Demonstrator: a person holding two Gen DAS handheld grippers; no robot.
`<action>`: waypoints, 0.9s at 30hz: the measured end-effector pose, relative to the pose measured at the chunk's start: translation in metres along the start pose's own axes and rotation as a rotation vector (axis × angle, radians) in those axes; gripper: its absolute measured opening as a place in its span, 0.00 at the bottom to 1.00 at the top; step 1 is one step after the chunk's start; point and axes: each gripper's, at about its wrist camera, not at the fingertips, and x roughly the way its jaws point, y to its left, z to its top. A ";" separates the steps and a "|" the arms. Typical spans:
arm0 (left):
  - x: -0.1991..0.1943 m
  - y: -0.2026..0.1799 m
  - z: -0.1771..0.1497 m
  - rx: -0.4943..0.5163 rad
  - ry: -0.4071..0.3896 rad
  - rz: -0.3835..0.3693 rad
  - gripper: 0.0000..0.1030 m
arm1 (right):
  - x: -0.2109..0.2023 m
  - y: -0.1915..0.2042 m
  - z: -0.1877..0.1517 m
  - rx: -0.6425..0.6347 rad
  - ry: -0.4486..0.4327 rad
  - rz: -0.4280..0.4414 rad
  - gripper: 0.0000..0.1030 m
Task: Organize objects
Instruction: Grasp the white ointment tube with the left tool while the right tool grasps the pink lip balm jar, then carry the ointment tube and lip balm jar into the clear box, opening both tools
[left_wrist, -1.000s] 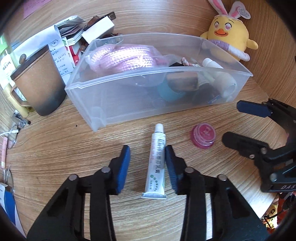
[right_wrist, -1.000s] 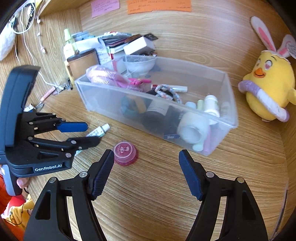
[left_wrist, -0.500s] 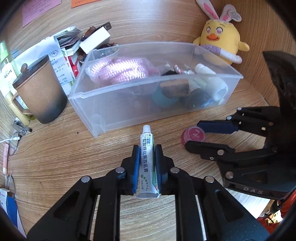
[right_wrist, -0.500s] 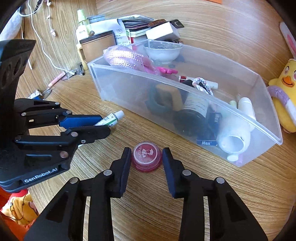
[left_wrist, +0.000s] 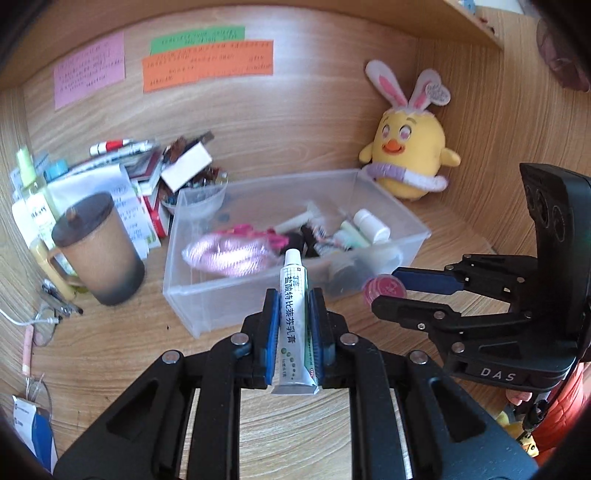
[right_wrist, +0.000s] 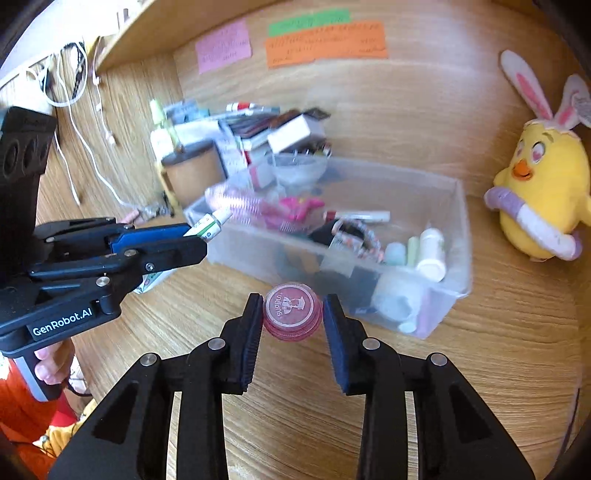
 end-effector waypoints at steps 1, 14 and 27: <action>-0.003 -0.001 0.003 0.002 -0.011 -0.001 0.15 | -0.006 -0.002 0.003 0.004 -0.020 -0.004 0.30; 0.007 0.002 0.039 -0.050 -0.054 0.003 0.15 | -0.031 -0.031 0.035 0.017 -0.125 -0.089 0.30; 0.065 0.010 0.060 -0.106 0.080 -0.078 0.15 | 0.010 -0.057 0.052 0.056 -0.063 -0.112 0.30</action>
